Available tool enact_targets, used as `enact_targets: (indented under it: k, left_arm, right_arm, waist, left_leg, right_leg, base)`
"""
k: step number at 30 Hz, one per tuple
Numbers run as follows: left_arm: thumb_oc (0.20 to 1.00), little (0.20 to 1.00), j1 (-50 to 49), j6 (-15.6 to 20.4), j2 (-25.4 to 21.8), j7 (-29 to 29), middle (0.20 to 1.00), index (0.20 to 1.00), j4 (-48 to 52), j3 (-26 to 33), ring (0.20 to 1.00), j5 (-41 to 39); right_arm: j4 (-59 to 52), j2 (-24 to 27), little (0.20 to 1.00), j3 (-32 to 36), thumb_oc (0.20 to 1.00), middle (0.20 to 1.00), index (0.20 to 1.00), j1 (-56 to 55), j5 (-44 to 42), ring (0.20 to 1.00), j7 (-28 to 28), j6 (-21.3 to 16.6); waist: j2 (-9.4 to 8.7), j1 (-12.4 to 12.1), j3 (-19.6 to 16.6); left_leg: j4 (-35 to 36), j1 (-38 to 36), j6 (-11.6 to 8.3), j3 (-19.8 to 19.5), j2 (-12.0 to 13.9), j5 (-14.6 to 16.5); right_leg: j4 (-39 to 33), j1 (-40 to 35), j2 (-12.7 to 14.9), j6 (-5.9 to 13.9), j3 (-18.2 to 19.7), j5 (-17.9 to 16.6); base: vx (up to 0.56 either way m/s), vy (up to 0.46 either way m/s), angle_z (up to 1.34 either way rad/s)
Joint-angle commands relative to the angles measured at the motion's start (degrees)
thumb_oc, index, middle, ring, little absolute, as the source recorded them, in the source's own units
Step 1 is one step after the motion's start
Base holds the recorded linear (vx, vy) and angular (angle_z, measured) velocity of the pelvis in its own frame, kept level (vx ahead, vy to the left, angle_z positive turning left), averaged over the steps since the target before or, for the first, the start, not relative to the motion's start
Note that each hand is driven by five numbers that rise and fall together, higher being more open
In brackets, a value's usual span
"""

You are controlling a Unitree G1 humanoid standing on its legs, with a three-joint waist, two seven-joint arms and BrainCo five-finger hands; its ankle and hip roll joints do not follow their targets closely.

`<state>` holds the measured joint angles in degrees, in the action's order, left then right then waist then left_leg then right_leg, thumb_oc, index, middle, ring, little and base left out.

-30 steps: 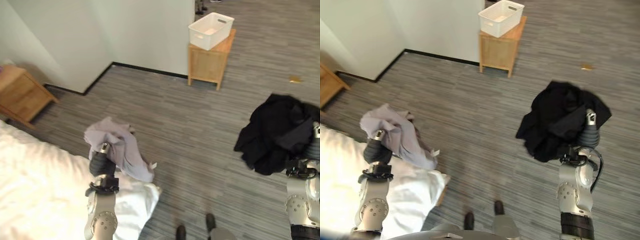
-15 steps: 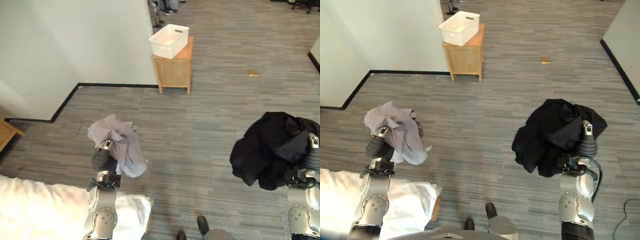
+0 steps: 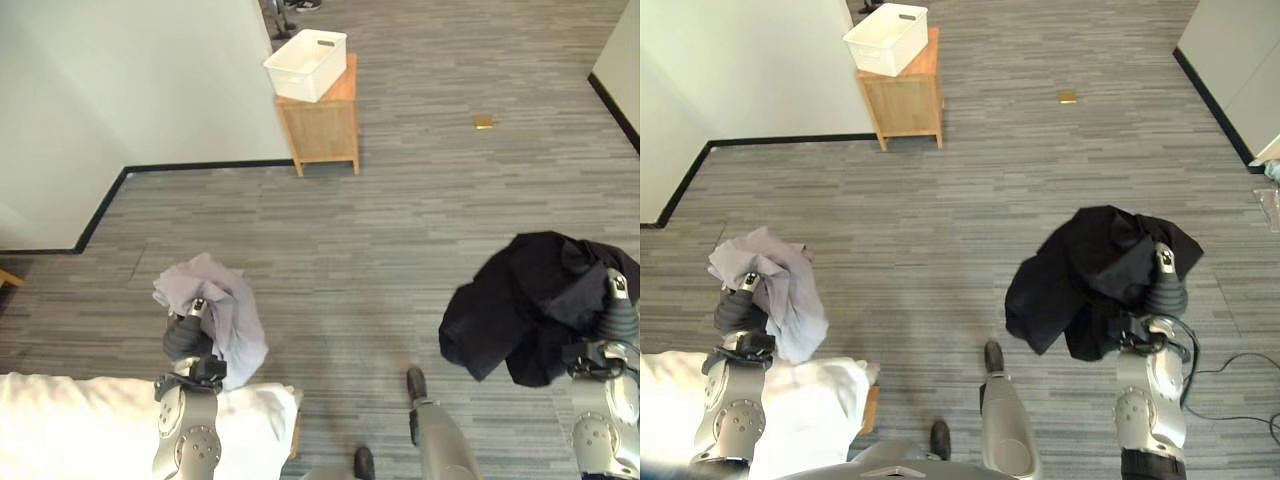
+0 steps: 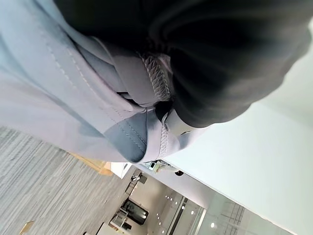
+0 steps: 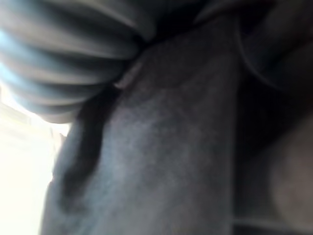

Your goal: Pick up bed clothes into laundry basket.

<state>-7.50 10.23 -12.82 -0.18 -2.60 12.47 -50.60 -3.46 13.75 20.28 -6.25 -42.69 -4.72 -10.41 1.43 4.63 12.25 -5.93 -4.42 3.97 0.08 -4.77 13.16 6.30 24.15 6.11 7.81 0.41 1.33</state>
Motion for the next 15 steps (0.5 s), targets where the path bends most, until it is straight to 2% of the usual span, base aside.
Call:
enact_targets:
  k: [1, 2, 3, 5, 6, 7, 8, 9, 10, 11, 12, 13, 14, 15]
  left_arm:
    - [0.200, 0.200, 2.6, 5.1, -4.3, -1.8, 0.200, 0.200, 5.1, 0.9, 0.200, 3.2]
    - [0.200, 0.200, 2.6, 5.3, -3.6, -2.1, 0.200, 0.200, 4.8, 0.5, 0.200, 2.7]
    - [0.200, 0.200, 2.7, 5.4, -3.0, -2.0, 0.200, 0.200, 4.6, 0.5, 0.200, 2.2]
    - [0.200, 0.200, 3.1, 5.3, -2.3, -1.9, 0.200, 0.200, 3.9, 0.0, 0.200, 1.6]
    - [0.200, 0.200, 3.1, 5.3, -2.4, -2.0, 0.200, 0.200, 3.9, -0.1, 0.200, 1.2]
    - [0.200, 0.200, 3.3, 5.4, -2.7, -2.0, 0.200, 0.200, 4.1, 0.0, 0.200, 0.9]
    - [0.200, 0.200, 3.5, 5.4, -2.8, -1.9, 0.200, 0.200, 4.4, -0.2, 0.200, 0.8]
    - [0.200, 0.200, 4.3, 5.3, -2.9, -1.4, 0.200, 0.200, 4.6, -0.5, 0.200, 0.4]
    - [0.200, 0.200, 4.5, 5.3, -3.0, -1.1, 0.200, 0.200, 4.3, -0.7, 0.200, 0.3]
    - [0.200, 0.200, 4.6, 5.0, -3.5, -1.4, 0.200, 0.200, 3.9, -1.1, 0.200, -0.1]
    - [0.200, 0.200, 4.6, 5.0, -3.8, -1.5, 0.200, 0.200, 3.5, -1.4, 0.200, 0.1]
    - [0.200, 0.200, 4.6, 5.0, -3.7, -1.5, 0.200, 0.200, 3.4, -1.5, 0.200, 0.1]
    - [0.200, 0.200, 4.5, 4.9, -4.2, -1.6, 0.200, 0.200, 3.1, -1.8, 0.200, 0.7]
    - [0.200, 0.200, 4.4, 4.8, -4.4, -1.7, 0.200, 0.200, 2.8, -2.0, 0.200, 1.0]
  right_arm:
    - [-3.0, 3.9, 0.200, 2.3, 0.200, 0.200, 0.200, 2.2, -0.1, 0.200, 0.9, -5.0]
    - [-2.4, 4.1, 0.200, 2.8, 0.200, 0.200, 0.200, 1.9, -0.3, 0.200, 0.6, -5.4]
    - [-1.9, 4.8, 0.200, 2.9, 0.200, 0.200, 0.200, 2.5, -0.7, 0.200, 0.3, -5.7]
    - [-1.7, 5.6, 0.200, 2.7, 0.200, 0.200, 0.200, 3.0, -1.6, 0.200, 0.5, -5.9]
    - [-1.5, 6.4, 0.200, 2.7, 0.200, 0.200, 0.200, 3.0, -1.6, 0.200, 0.4, -5.8]
    - [-1.2, 7.5, 0.200, 2.8, 0.200, 0.200, 0.200, 3.5, -1.7, 0.200, 0.4, -5.9]
    - [-0.8, 8.4, 0.200, 2.5, 0.200, 0.200, 0.200, 4.0, -1.9, 0.200, -0.2, -5.9]
    - [-0.1, 9.8, 0.200, 2.5, 0.200, 0.200, 0.200, 4.9, -2.6, 0.200, -1.2, -5.8]
    - [-0.1, 10.0, 0.200, 2.4, 0.200, 0.200, 0.200, 5.2, -2.8, 0.200, -1.5, -5.8]
    - [-0.4, 10.1, 0.200, 2.3, 0.200, 0.200, 0.200, 5.6, -2.4, 0.200, -1.8, -5.6]
    - [-0.5, 10.1, 0.200, 2.1, 0.200, 0.200, 0.200, 5.5, -1.9, 0.200, -1.9, -5.7]
    - [-0.5, 10.1, 0.200, 2.1, 0.200, 0.200, 0.200, 5.4, -1.8, 0.200, -2.0, -5.7]
    - [-0.7, 10.3, 0.200, 2.1, 0.200, 0.200, 0.200, 5.3, -0.8, 0.200, -2.4, -5.7]
    - [-0.8, 10.3, 0.200, 1.9, 0.200, 0.200, 0.200, 5.2, -0.3, 0.200, -2.3, -5.2]
  waist:
    - [1.21, 2.8, -4.6]
    - [1.56, 3.2, -5.3]
    - [2.03, 3.4, -5.6]
    - [2.22, 3.7, -5.8]
    - [1.47, 3.4, -5.8]
    - [0.48, 2.6, -5.0]
    - [-0.29, 1.7, -4.1]
    - [-1.54, 0.2, -2.6]
    - [-2.09, -0.3, -2.2]
    - [-2.10, -1.3, -2.6]
    - [-1.78, -1.7, -2.7]
    - [-1.95, -1.8, -2.9]
    - [-1.16, -2.5, -3.1]
    - [-0.61, -3.1, -3.5]
  left_leg:
    - [3.3, -9.7, -4.27, -5.6, 3.7, -2.9]
    - [1.4, -9.8, -4.90, -5.7, 4.6, -4.6]
    - [-1.6, -9.4, -6.12, -5.4, 5.3, -8.0]
    - [-14.5, -5.7, -8.14, -4.7, 6.9, -17.7]
    - [-20.9, -2.6, -8.51, -3.8, 7.2, -20.9]
    - [-29.1, 1.1, -8.45, -4.5, 5.6, -21.8]
    - [-33.5, 4.5, -7.96, -4.2, 4.6, -21.3]
    - [-34.2, 11.8, -6.22, -0.4, 5.6, -17.3]
    - [-32.4, 15.0, -6.27, 2.0, 7.7, -15.9]
    - [-22.4, 17.6, -6.83, 5.9, 10.8, -16.2]
    - [-17.5, 18.2, -7.21, 6.7, 11.0, -17.2]
    - [-16.7, 17.7, -7.24, 6.8, 10.8, -17.5]
    - [-7.5, 18.4, -7.67, 7.4, 9.7, -19.1]
    - [-2.0, 18.2, -7.72, 6.3, 8.9, -20.4]
  right_leg:
    - [-1.0, -4.5, -5.1, -1.06, -1.9, -7.9]
    - [0.1, -5.3, -5.5, -2.01, -1.8, -7.4]
    - [1.2, -5.7, -5.9, -3.06, -2.4, -6.9]
    - [1.7, -8.5, -6.3, -5.14, -3.0, -4.8]
    - [1.2, -10.7, -6.2, -6.16, -2.8, -3.5]
    - [0.7, -12.5, -6.2, -7.28, -2.1, -2.9]
    - [0.4, -14.0, -6.0, -8.02, -1.7, -2.4]
    - [-0.3, -17.2, -4.8, -8.22, -0.9, -1.6]
    - [-0.5, -18.9, -3.9, -8.09, -1.0, -0.9]
    - [-1.8, -21.2, -2.7, -7.39, -1.6, 0.1]
    - [-2.3, -22.1, -2.7, -7.24, -1.6, 0.6]
    - [-2.4, -22.2, -2.5, -7.24, -1.5, 0.6]
    - [-3.3, -23.7, -2.8, -6.78, -1.7, 1.6]
    - [-3.7, -24.9, -3.1, -6.57, -1.6, 2.2]
  base:
    - [0.31, -0.138, 0.45]
    - [0.29, -0.127, 0.61]
    - [0.44, -0.212, 0.41]
    - [0.41, -0.285, 0.19]
    - [0.38, -0.348, 0.03]
    - [0.35, -0.347, -0.03]
    - [0.42, -0.409, -0.07]
    - [0.43, -0.348, -0.40]
    - [0.58, -0.260, -0.43]
    - [0.50, -0.076, -0.29]
    - [0.39, -0.014, 0.00]
    - [0.33, 0.032, 0.02]
    - [0.34, 0.035, 0.00]
    - [0.66, 0.050, 0.06]
